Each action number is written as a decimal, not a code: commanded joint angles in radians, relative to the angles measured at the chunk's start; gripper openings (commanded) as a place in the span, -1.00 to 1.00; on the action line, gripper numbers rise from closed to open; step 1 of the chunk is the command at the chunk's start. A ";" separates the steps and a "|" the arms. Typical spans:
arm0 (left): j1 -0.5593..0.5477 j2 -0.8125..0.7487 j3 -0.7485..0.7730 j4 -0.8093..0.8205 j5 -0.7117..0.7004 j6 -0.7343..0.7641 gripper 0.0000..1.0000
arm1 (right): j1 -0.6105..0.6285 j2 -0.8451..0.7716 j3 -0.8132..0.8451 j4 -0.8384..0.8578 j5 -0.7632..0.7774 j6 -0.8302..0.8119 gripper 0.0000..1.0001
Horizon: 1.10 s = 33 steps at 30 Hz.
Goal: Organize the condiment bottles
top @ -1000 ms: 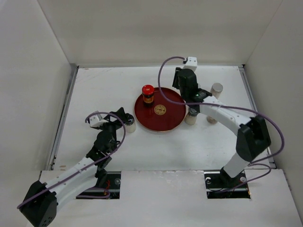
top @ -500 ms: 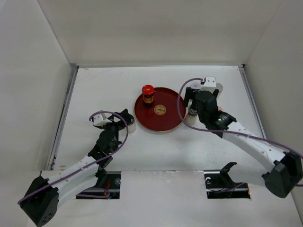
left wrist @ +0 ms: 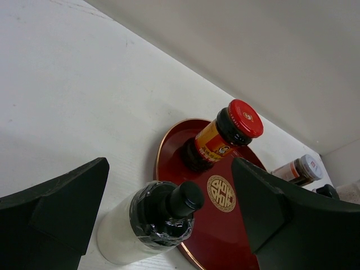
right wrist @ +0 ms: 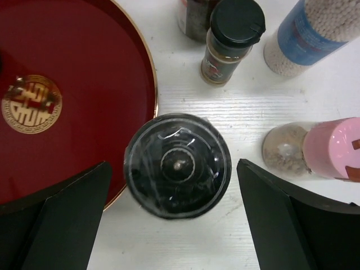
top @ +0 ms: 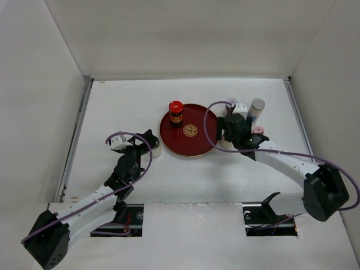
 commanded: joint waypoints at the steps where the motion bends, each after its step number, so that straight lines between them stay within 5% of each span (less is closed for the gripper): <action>1: -0.001 0.005 0.019 0.044 0.011 -0.009 0.84 | -0.026 0.036 0.015 0.101 -0.025 0.008 1.00; 7: -0.002 0.003 0.016 0.044 0.010 -0.010 0.85 | -0.041 0.085 -0.028 0.229 0.024 0.008 0.84; 14: -0.002 0.002 0.016 0.044 0.011 -0.009 0.85 | -0.037 -0.001 -0.052 0.277 0.113 -0.018 0.15; 22: -0.005 -0.004 0.017 0.044 0.011 -0.009 0.85 | 0.003 -0.092 0.076 0.254 0.156 -0.107 0.11; 33: -0.008 -0.013 0.010 0.044 0.017 -0.007 0.85 | 0.023 0.407 0.481 0.412 -0.011 -0.106 0.11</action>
